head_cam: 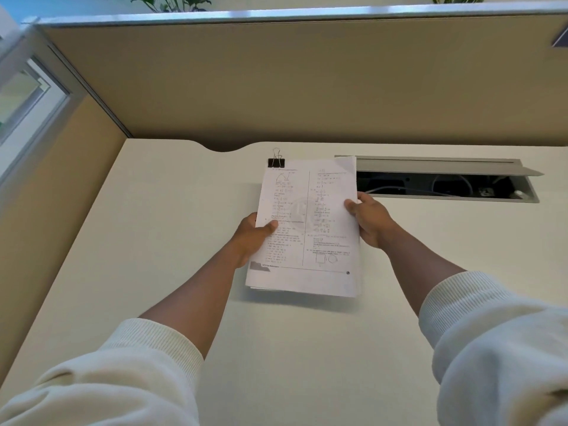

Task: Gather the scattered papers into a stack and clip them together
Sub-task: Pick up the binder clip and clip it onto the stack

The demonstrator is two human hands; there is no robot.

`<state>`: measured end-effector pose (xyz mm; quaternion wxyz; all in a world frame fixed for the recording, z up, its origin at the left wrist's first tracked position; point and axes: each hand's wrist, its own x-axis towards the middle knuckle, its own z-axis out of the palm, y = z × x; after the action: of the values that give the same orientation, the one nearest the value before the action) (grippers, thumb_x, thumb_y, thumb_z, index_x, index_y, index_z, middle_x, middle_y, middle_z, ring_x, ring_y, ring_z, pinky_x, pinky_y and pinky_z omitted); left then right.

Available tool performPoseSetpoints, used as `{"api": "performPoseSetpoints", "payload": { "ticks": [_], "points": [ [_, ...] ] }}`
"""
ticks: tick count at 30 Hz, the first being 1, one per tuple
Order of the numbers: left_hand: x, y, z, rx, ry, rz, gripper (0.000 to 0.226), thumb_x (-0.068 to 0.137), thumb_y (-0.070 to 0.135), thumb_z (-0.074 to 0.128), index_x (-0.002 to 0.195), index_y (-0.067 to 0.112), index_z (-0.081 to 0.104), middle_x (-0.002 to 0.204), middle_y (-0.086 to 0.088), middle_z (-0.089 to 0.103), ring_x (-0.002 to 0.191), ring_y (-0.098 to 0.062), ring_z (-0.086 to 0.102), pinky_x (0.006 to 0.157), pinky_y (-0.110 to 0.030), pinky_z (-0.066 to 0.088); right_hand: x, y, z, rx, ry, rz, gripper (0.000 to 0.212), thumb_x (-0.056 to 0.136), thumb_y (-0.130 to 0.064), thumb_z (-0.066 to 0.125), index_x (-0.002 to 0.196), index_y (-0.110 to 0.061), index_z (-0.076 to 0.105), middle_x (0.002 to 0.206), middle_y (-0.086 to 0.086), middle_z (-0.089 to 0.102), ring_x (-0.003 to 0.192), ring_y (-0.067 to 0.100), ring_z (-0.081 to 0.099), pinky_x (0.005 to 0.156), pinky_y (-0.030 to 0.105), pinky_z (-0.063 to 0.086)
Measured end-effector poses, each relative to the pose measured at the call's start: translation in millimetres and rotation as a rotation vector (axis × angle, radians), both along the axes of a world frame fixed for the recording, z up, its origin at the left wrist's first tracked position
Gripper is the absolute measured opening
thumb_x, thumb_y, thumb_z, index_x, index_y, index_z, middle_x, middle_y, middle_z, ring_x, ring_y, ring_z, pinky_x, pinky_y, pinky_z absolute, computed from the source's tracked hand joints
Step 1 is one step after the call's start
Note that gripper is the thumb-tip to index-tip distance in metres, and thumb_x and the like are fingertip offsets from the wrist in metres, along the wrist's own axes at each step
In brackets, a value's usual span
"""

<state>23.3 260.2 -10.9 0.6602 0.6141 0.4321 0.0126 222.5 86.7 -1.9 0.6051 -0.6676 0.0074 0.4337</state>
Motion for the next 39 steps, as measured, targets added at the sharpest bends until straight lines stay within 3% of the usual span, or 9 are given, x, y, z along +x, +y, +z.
{"api": "performPoseSetpoints", "payload": {
  "ticks": [4,10,16,19,23,26,30,35,39],
  "points": [
    [14.3,17.8,-6.4,0.148,0.064,0.053,0.038,0.097,0.027,0.06,0.132,0.014,0.052,0.129,-0.004,0.064,0.109,-0.023,0.063,0.096,-0.04,0.052,6.8,22.7,3.6,-0.057,-0.065,0.036,0.036,0.096,-0.012,0.056,0.131,-0.014,0.049,0.119,0.006,0.065,0.1,0.024,0.067,0.089,0.047,0.055],
    [33.6,37.5,-12.0,0.321,0.138,0.124,0.039,0.098,0.025,0.057,0.134,0.013,0.049,0.129,-0.004,0.06,0.102,-0.02,0.056,0.084,-0.031,0.046,10.4,56.3,-1.0,-0.115,-0.162,0.097,0.042,0.093,0.001,0.048,0.133,-0.011,0.049,0.115,0.005,0.065,0.101,0.023,0.064,0.092,0.042,0.054],
    [47.4,55.8,-30.6,0.38,0.175,0.188,0.04,0.095,0.025,0.061,0.132,0.013,0.052,0.13,-0.006,0.062,0.113,-0.026,0.06,0.096,-0.037,0.05,16.6,73.9,-19.1,-0.179,-0.219,0.108,0.054,0.094,0.003,0.043,0.145,-0.01,0.037,0.128,0.003,0.058,0.117,0.023,0.056,0.102,0.041,0.049],
    [53.1,62.1,-39.2,0.376,0.163,0.205,0.042,0.095,0.022,0.061,0.135,0.013,0.05,0.132,-0.005,0.061,0.114,-0.024,0.059,0.095,-0.033,0.048,18.1,76.1,-27.2,-0.194,-0.207,0.093,0.053,0.093,0.004,0.044,0.144,-0.01,0.039,0.128,0.003,0.059,0.116,0.022,0.056,0.096,0.034,0.05],
    [57.7,68.9,-46.0,0.374,0.142,0.215,0.045,0.093,0.018,0.065,0.135,0.015,0.051,0.132,-0.005,0.061,0.112,-0.021,0.06,0.092,-0.029,0.048,19.3,74.2,-29.1,-0.216,-0.28,0.119,0.044,0.091,0.006,0.044,0.132,-0.007,0.052,0.112,-0.001,0.063,0.105,0.018,0.057,0.08,0.026,0.049],
    [55.0,69.6,-50.2,0.396,0.167,0.22,0.047,0.091,0.017,0.067,0.135,0.015,0.052,0.132,-0.004,0.062,0.114,-0.022,0.061,0.093,-0.03,0.049,17.3,70.8,-36.0,-0.273,-0.347,0.15,0.044,0.089,0.001,0.048,0.132,-0.009,0.054,0.127,0.005,0.06,0.113,0.02,0.056,0.088,0.028,0.047],
    [53.5,64.9,-49.7,0.441,0.211,0.215,0.045,0.091,0.017,0.066,0.135,0.013,0.055,0.131,-0.004,0.064,0.114,-0.022,0.062,0.09,-0.025,0.047,9.7,65.4,-40.3,-0.357,-0.441,0.138,0.042,0.087,-0.001,0.049,0.128,-0.006,0.056,0.128,0.007,0.059,0.118,0.022,0.055,0.097,0.028,0.043],
    [51.6,65.8,-51.8,0.536,0.38,0.17,0.051,0.09,0.028,0.067,0.135,0.008,0.055,0.139,-0.008,0.057,0.124,-0.027,0.057,0.104,-0.035,0.046,-0.9,63.9,-39.9,-0.413,-0.507,0.121,0.035,0.086,-0.001,0.052,0.121,0.002,0.056,0.118,0.014,0.062,0.11,0.027,0.057,0.083,0.025,0.042],
    [49.1,64.7,-53.8,0.5,0.388,0.125,0.041,0.089,0.032,0.065,0.123,0.011,0.063,0.126,-0.005,0.066,0.109,-0.026,0.065,0.095,-0.039,0.054,-5.9,61.9,-39.9,-0.415,-0.495,0.135,0.034,0.085,-0.002,0.053,0.119,0.001,0.056,0.116,0.014,0.062,0.093,0.021,0.054,0.078,0.026,0.042]
  ]
}}
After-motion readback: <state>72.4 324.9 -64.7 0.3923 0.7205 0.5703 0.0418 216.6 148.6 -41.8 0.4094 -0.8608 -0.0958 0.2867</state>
